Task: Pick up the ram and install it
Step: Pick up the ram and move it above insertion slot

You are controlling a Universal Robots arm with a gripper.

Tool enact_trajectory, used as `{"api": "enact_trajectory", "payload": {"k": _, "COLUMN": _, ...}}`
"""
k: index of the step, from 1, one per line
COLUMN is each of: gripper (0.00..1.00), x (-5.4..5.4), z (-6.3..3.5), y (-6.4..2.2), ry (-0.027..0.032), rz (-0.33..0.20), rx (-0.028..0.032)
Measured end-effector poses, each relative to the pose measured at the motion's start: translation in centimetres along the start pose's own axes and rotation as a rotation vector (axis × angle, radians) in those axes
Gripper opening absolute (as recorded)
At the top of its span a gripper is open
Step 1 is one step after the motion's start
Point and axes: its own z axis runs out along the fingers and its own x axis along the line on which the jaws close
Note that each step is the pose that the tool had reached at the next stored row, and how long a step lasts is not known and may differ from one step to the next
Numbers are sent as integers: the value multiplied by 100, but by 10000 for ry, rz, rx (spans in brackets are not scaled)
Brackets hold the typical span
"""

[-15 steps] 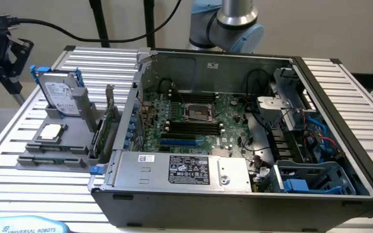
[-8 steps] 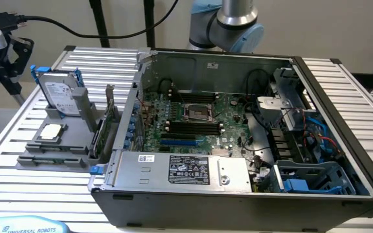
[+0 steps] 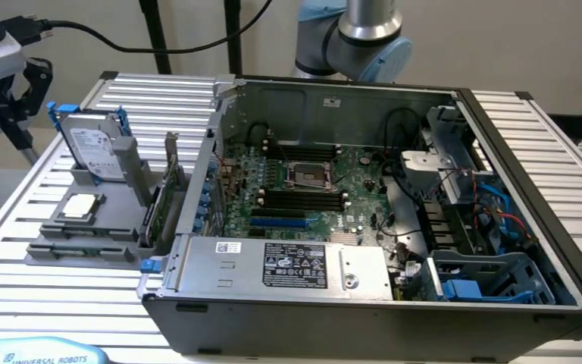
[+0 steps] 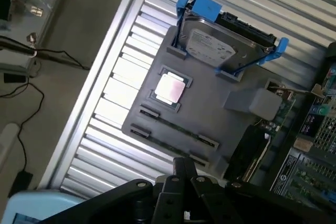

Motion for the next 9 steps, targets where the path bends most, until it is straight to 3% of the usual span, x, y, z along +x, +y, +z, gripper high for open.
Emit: {"api": "enact_trajectory", "payload": {"k": 9, "gripper": 11, "x": 0, "z": 20, "y": -1, "ry": 66, "rz": -1639, "rx": -12}}
